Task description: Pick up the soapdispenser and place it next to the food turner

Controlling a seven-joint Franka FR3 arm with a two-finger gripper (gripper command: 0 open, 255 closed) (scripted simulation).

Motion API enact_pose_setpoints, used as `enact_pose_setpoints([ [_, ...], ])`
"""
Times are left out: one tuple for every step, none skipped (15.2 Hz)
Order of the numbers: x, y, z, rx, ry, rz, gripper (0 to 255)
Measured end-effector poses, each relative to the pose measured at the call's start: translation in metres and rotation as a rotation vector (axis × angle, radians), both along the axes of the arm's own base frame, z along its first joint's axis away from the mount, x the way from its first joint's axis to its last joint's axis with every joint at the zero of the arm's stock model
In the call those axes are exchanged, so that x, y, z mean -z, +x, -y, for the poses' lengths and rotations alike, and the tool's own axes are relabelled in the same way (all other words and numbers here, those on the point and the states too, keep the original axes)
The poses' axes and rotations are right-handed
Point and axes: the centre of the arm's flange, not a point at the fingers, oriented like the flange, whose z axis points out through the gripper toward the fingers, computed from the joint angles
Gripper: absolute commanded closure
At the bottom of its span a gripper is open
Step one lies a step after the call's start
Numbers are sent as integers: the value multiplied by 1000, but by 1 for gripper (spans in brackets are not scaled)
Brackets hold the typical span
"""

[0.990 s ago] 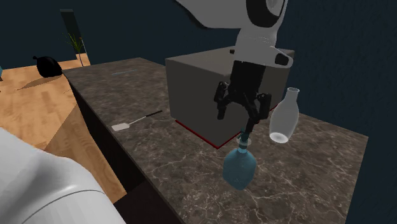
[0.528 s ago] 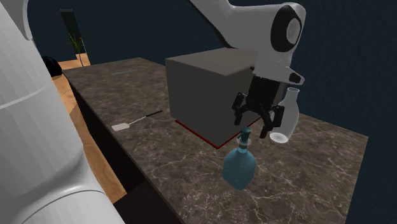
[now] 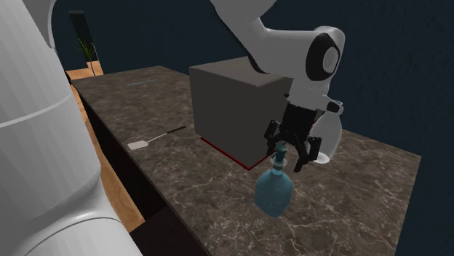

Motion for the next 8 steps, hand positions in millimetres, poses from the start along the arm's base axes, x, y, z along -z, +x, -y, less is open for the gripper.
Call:
enact_pose_setpoints([
  [2, -1, 0, 0, 0, 0, 0],
  [3, -1, 0, 0, 0, 0, 0],
  [4, -1, 0, 0, 0, 0, 0],
  [4, -1, 0, 0, 0, 0, 0],
  [4, -1, 0, 0, 0, 0, 0],
  [4, -1, 0, 0, 0, 0, 0],
  [4, -1, 0, 0, 0, 0, 0],
  [4, -1, 0, 0, 0, 0, 255],
])
